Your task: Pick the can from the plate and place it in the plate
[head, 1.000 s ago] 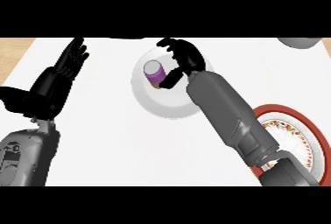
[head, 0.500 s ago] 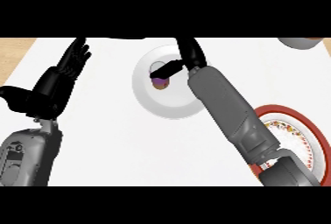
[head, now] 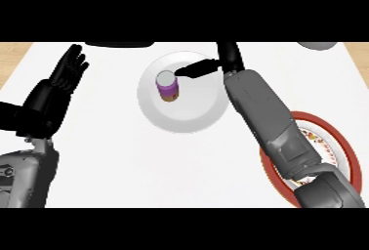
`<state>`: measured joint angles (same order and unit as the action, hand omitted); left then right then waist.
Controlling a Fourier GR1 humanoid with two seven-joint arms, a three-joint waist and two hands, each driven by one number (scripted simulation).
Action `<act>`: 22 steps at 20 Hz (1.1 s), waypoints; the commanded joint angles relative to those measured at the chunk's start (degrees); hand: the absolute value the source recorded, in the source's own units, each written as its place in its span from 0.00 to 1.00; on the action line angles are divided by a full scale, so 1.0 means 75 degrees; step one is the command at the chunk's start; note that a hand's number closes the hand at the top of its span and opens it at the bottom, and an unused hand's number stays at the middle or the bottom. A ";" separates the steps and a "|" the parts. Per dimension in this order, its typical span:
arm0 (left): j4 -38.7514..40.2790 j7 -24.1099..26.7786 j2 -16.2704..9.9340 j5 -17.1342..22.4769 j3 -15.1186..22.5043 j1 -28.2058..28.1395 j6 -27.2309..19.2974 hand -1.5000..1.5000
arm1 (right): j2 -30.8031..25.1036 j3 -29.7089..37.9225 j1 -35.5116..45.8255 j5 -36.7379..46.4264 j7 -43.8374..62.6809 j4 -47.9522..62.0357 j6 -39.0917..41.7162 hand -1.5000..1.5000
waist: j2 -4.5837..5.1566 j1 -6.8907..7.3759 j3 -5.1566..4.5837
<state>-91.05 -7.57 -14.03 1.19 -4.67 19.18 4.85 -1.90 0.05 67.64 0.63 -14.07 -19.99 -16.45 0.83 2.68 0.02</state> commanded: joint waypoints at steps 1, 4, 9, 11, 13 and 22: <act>0.0083 0.0334 -0.0233 0.0165 -0.0264 -0.0252 0.0279 0.50 | -0.0608 0.0486 -0.0337 -0.0350 -0.0721 0.0156 0.0702 0.00 | -0.0011 -0.0117 0.0000; 0.0342 0.0257 -0.0061 0.0037 -0.0216 0.0074 0.0062 0.50 | -0.1151 0.0708 -0.0485 -0.0499 -0.0950 0.0159 0.1234 0.00 | -0.0027 -0.0214 0.0002; -0.0124 -0.0011 -0.0101 -0.0034 -0.0162 -0.0134 0.0067 0.50 | -0.1866 0.0735 -0.0563 -0.0376 -0.1246 0.0449 0.2180 0.00 | -0.0046 -0.0171 0.0003; -0.0228 -0.0171 0.0064 -0.0077 -0.0020 -0.0068 -0.0041 0.50 | -0.2350 0.0714 -0.1104 -0.0285 -0.1984 0.0599 0.2664 0.00 | -0.0017 -0.0158 0.0008; 0.0091 0.0115 -0.0113 0.0149 -0.0283 -0.0126 0.0263 0.50 | -0.2274 0.0714 -0.0912 -0.0189 -0.1815 0.0675 0.2536 0.00 | -0.0030 -0.0171 0.0002; 0.0102 -0.0015 -0.0225 0.0175 -0.0409 0.0118 0.0345 0.50 | -0.3326 0.0907 -0.1123 -0.0069 -0.2466 0.1035 0.3451 0.00 | -0.0006 -0.0113 0.0009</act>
<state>-90.73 -6.50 -14.38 1.31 -6.36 18.09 6.33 -23.63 6.21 59.24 -0.25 -30.77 -13.43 6.76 0.71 1.71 0.07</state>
